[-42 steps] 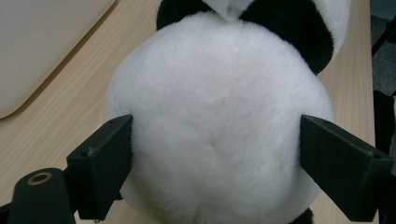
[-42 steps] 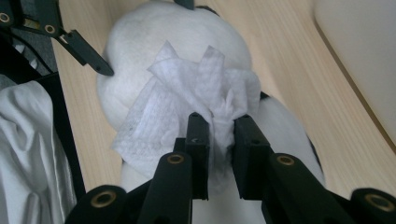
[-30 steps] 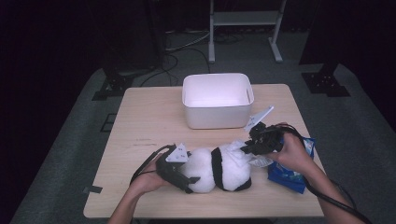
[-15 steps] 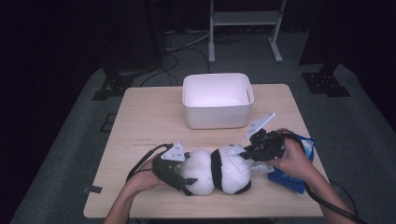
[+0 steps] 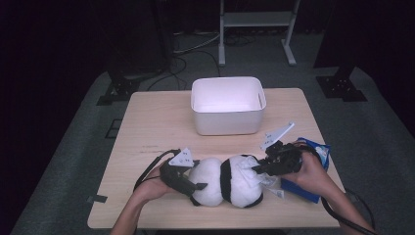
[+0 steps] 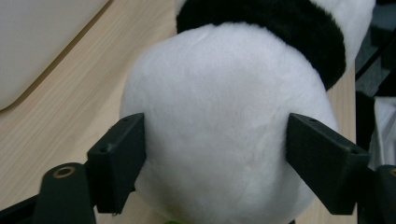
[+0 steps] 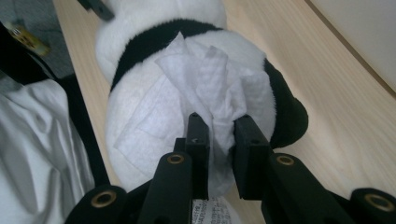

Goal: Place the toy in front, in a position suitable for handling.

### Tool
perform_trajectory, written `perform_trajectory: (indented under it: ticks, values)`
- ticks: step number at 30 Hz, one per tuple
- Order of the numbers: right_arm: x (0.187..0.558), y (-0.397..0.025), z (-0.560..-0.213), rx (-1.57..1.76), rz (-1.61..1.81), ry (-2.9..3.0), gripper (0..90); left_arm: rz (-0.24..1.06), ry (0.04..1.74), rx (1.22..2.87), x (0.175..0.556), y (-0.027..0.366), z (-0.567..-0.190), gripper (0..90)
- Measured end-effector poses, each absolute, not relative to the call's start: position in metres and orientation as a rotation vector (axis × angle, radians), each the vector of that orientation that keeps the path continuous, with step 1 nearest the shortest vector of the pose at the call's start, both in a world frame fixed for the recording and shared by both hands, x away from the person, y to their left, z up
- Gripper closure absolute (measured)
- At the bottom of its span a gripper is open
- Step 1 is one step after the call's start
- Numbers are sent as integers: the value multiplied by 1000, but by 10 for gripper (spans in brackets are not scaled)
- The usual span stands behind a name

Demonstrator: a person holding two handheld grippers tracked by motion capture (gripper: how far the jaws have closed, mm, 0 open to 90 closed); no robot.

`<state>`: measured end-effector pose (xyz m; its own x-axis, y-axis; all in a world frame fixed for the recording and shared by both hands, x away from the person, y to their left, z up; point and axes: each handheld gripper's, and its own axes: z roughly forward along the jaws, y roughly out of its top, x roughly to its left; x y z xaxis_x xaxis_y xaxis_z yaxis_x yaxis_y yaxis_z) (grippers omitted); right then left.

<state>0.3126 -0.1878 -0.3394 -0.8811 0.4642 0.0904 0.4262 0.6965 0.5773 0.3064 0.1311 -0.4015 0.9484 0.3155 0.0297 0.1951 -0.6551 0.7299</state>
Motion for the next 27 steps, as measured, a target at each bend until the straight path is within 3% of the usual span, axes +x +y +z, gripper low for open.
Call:
perform_trajectory:
  ticks: [10,19,27]
  values:
    - [335,-154,-326,683,870,2840,769,238,310,2326,301,126,-400,225]
    - [354,-101,-339,598,806,2916,763,233,319,2312,302,127,-402,224]
    - [362,-118,-337,668,832,2884,757,231,316,2309,303,128,-402,223]
